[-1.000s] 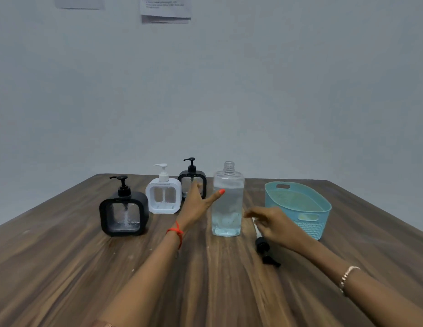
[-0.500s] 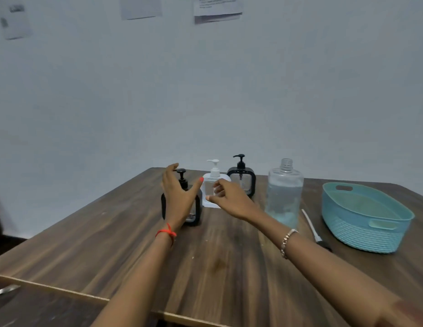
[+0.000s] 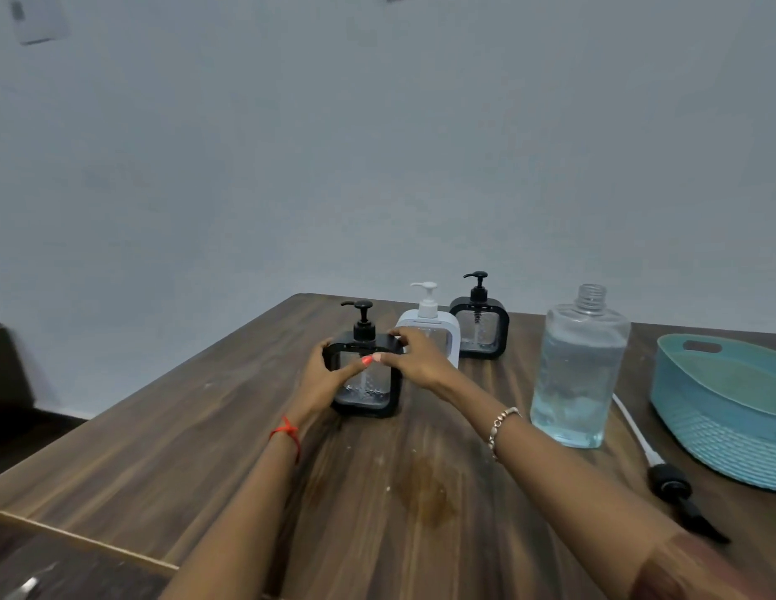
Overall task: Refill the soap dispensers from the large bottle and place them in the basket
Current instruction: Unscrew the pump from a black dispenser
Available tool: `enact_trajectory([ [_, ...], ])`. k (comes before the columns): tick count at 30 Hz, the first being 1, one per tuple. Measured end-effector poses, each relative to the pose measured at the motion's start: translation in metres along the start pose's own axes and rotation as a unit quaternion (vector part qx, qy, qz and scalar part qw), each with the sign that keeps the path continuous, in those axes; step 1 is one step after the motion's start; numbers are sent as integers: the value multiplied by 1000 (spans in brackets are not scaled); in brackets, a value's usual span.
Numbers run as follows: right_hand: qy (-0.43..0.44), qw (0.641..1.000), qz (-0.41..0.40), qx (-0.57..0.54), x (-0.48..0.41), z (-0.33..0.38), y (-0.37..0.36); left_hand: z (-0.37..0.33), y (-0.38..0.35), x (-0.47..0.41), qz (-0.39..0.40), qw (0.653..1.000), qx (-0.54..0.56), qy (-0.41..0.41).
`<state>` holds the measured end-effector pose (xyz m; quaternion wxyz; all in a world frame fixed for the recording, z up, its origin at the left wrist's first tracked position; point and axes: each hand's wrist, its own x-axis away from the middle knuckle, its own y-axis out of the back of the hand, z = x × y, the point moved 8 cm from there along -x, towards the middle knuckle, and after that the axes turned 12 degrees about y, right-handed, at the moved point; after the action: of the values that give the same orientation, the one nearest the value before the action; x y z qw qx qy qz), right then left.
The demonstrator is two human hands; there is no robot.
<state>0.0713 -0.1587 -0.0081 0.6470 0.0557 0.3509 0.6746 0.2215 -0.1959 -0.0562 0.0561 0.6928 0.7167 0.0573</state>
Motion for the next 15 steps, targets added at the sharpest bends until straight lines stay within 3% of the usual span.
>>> enact_trajectory([
  [6, -19, 1000, 11, -12, 7, 1, 24, -20, -19, 12, 40, 998, 15, -36],
  [15, 65, 987, -34, 145, 45, 25, 88, -40, -90, 54, 138, 989, -29, -40],
])
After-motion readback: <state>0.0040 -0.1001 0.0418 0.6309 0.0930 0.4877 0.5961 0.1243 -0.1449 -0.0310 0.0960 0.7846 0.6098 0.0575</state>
